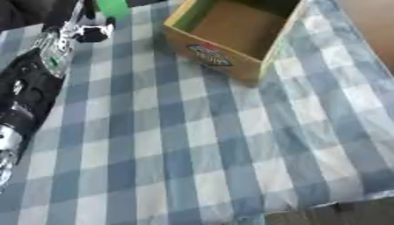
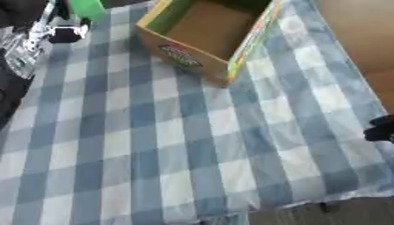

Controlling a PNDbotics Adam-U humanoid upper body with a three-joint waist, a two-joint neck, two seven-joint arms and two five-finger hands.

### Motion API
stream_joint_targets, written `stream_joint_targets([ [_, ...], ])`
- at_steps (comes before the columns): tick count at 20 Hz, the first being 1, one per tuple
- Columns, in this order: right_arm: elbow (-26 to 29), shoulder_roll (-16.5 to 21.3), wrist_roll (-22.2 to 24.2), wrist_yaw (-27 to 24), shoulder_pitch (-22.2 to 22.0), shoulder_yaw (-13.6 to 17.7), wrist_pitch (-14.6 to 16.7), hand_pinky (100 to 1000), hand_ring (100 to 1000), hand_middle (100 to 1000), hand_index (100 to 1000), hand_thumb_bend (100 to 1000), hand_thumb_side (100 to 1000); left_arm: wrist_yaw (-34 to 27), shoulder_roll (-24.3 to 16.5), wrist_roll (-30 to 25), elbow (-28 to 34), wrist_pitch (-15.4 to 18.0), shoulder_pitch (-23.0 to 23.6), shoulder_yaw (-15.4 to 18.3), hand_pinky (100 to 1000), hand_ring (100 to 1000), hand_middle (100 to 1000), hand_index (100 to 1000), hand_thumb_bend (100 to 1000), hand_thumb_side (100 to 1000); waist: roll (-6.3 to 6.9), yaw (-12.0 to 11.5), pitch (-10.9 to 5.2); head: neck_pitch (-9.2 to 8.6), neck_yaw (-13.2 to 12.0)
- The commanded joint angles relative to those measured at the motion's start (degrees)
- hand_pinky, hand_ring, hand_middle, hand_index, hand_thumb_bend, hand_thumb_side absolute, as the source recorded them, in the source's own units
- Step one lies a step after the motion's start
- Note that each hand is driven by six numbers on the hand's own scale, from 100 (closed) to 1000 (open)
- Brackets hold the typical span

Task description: Pick up objects on the table and place them in the box.

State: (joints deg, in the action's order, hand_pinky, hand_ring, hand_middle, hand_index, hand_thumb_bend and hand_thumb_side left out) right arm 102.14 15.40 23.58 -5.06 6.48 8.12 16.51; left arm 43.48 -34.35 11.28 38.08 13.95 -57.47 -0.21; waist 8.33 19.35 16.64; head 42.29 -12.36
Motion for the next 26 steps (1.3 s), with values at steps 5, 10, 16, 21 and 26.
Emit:
stream_joint_targets([
  [5, 0.3, 0.5, 0.4, 0.1, -0.3, 0.3, 0.0, 651, 655, 657, 991, 100, 614, -5.2, -1.4, -6.1, 8.4, 3.6, -2.7, -3.2, 667, 481, 350, 636, 100, 133, -1.03, -0.9, -2.38, -0.18, 0.6],
  [10, 0.2, 0.6, 0.8, -0.3, -0.3, 0.0, 0.0, 652, 655, 658, 991, 100, 612, -7.6, 2.2, -10.6, 13.2, 5.1, -4.9, -6.4, 669, 485, 353, 641, 100, 130, -1.48, -1.1, -3.02, -0.76, 0.4],
  [16, 0.2, 0.4, 1.6, -0.8, 0.0, -0.6, 0.0, 653, 657, 658, 990, 100, 612, -5.1, 7.5, -12.1, 13.2, 5.6, -6.5, -7.9, 671, 491, 361, 650, 100, 135, -1.73, 0.0, -3.05, -1.76, 0.1],
  [21, 0.2, 0.1, 2.0, -1.0, 0.2, -0.8, -0.1, 653, 659, 657, 989, 100, 613, -1.0, 10.3, -11.6, 12.2, 6.8, -6.5, -8.8, 674, 503, 378, 663, 100, 145, -1.63, 0.8, -2.88, -2.22, 0.4],
  [26, 0.2, -0.1, 2.2, -1.1, 0.4, -0.8, -0.1, 654, 658, 657, 989, 100, 613, 4.3, 12.2, -11.7, 10.5, 7.8, -5.8, -9.4, 685, 533, 431, 688, 153, 170, -1.69, 1.3, -2.54, -2.55, 0.6],
])
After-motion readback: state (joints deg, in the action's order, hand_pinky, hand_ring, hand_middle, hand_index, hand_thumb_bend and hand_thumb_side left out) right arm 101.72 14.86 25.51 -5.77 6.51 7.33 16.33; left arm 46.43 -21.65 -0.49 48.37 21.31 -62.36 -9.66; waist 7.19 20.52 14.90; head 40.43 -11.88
